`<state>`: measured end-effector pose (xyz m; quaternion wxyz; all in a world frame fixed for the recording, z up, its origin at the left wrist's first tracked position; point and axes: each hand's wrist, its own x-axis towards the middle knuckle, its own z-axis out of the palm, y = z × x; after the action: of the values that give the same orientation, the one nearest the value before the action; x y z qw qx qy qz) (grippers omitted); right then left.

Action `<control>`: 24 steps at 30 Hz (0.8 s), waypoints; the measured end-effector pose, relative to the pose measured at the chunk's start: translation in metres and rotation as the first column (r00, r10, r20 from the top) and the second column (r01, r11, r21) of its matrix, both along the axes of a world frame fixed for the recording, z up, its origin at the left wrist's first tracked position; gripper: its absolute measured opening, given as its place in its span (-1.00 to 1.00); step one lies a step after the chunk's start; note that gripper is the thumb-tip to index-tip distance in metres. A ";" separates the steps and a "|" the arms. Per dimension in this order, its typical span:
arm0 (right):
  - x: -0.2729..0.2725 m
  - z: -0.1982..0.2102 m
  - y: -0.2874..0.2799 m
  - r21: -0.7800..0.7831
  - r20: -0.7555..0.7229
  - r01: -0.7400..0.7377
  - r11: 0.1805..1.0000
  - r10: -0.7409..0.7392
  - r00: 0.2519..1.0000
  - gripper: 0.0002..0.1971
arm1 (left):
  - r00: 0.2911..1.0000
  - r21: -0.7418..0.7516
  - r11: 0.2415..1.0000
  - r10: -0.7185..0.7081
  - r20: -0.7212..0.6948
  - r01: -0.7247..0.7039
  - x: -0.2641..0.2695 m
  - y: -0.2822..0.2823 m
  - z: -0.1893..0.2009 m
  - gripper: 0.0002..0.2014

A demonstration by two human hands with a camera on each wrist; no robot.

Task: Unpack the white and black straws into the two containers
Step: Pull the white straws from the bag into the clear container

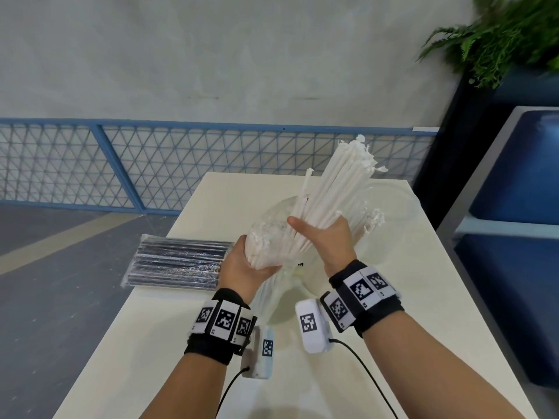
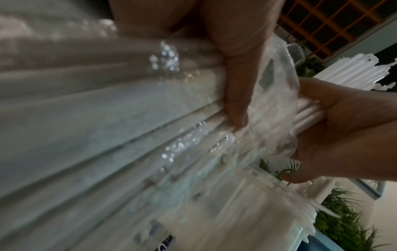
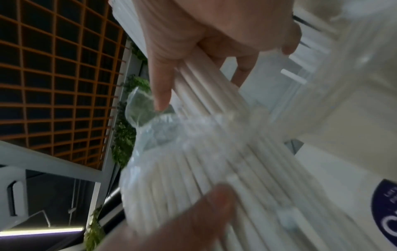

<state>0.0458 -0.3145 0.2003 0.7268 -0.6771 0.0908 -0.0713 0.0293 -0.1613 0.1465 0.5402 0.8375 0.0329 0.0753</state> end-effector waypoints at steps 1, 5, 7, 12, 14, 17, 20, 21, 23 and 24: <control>0.000 -0.003 0.002 -0.025 -0.018 0.027 0.999 -0.028 0.999 -0.47 | 1.000 0.005 1.000 -0.001 0.003 0.001 0.000 -0.001 0.001 -0.46; -0.001 0.004 0.003 0.160 -0.064 0.066 0.985 -0.057 0.996 -0.69 | 1.000 0.009 1.000 -0.011 0.007 0.011 -0.001 -0.001 0.001 -0.36; 0.001 0.013 0.000 0.282 -0.059 0.099 0.954 -0.086 0.995 -0.64 | 1.000 -0.002 1.000 -0.010 0.009 0.010 0.000 0.000 0.000 -0.28; 0.014 0.025 -0.012 0.427 -0.020 0.157 0.890 -0.164 0.986 -0.58 | 1.000 0.012 1.000 0.021 -0.001 -0.021 0.001 0.002 0.000 -0.41; 0.016 0.028 -0.017 0.484 0.007 0.177 0.857 -0.206 0.979 -0.63 | 1.000 0.010 1.000 0.027 0.007 -0.027 0.002 0.003 -0.001 -0.42; 0.017 0.031 -0.021 0.493 0.032 0.206 0.845 -0.254 0.967 -0.93 | 0.999 0.003 0.999 0.042 0.002 -0.042 0.003 0.003 -0.001 -0.44; 0.017 0.033 -0.026 0.496 0.024 0.270 0.825 -0.324 0.946 -0.88 | 0.999 -0.021 0.999 0.045 -0.012 -0.045 0.004 0.005 -0.001 -0.47; 0.016 0.034 -0.027 0.496 0.021 0.283 0.821 -0.337 0.941 -0.90 | 0.999 -0.027 0.999 0.040 -0.018 -0.041 0.005 0.006 -0.001 -0.47; 0.017 0.036 -0.031 0.518 0.012 0.317 0.795 -0.378 0.926 -0.86 | 0.999 -0.026 0.999 0.037 -0.029 -0.038 0.005 0.007 -0.001 -0.48; 0.018 0.037 -0.034 0.530 0.004 0.339 0.777 -0.402 0.915 -0.80 | 0.999 -0.027 0.999 0.044 -0.030 -0.045 0.005 0.007 -0.001 -0.47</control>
<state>0.0635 -0.3482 0.2370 0.8573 -0.4194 0.1956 -0.2255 0.0344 -0.1538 0.1454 0.5493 0.8301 0.0605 0.0747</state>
